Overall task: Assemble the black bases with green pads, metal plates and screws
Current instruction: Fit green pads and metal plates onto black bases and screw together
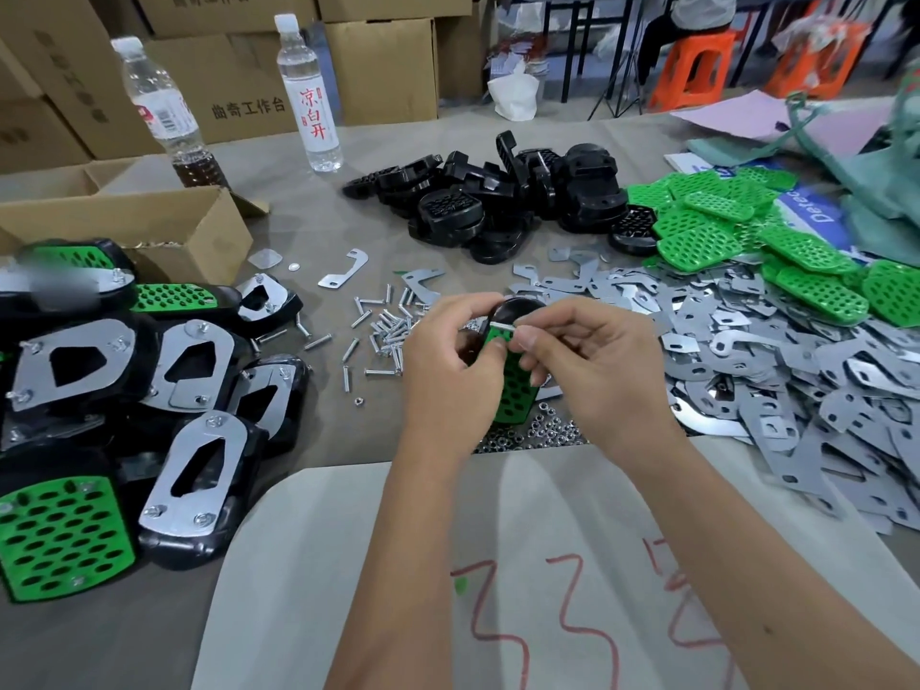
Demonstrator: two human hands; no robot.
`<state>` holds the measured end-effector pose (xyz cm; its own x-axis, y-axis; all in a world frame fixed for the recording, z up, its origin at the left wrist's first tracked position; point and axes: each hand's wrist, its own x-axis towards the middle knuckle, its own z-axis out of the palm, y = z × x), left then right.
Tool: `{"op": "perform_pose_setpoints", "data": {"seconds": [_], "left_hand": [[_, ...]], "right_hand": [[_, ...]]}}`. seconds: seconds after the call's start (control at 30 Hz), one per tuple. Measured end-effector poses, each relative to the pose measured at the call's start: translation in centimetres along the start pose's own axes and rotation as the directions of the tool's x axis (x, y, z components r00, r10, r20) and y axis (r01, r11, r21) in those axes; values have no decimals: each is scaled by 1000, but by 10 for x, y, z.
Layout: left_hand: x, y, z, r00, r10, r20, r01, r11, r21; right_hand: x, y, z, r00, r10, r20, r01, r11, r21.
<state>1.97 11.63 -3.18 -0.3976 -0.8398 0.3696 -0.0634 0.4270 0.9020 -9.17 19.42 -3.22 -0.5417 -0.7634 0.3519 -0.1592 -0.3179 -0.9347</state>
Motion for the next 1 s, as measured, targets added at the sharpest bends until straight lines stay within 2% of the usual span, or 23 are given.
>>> {"op": "perform_pose_setpoints", "data": {"seconds": [0.17, 0.27, 0.37, 0.47, 0.6, 0.73, 0.83, 0.93, 1.0], "left_hand": [[1, -3, 2, 997, -34, -73, 30, 998, -52], [2, -6, 2, 996, -32, -88, 30, 999, -27], [1, -4, 2, 995, 44, -89, -42, 999, 25], [1, -1, 0, 986, 120, -112, -115, 992, 49], [-1, 4, 2, 959, 248, -137, -230, 964, 137], [-1, 5, 4, 920, 367, -139, -321, 908, 268], [-1, 2, 2, 923, 355, -152, -307, 913, 269], [-2, 0, 2, 934, 315, -167, -276, 935, 222], [-1, -2, 3, 939, 298, -170, -263, 943, 202]], "right_hand": [[1, 0, -2, 999, -8, -40, 6, 999, -45], [1, -1, -4, 999, -4, -45, 1, 999, -50], [1, -4, -3, 1000, 15, -1, -15, 999, -41], [2, -6, -4, 999, 35, -20, -36, 998, -54], [2, -5, -5, 994, 91, -55, -99, 981, -164], [1, -5, -1, 992, 79, -95, -103, 957, -273], [1, -6, 1, 993, 107, -51, -117, 950, -288], [1, -7, 1, 986, 147, -82, -161, 964, -213], [-1, -10, 1, 986, 128, -108, -150, 960, -236]]}}
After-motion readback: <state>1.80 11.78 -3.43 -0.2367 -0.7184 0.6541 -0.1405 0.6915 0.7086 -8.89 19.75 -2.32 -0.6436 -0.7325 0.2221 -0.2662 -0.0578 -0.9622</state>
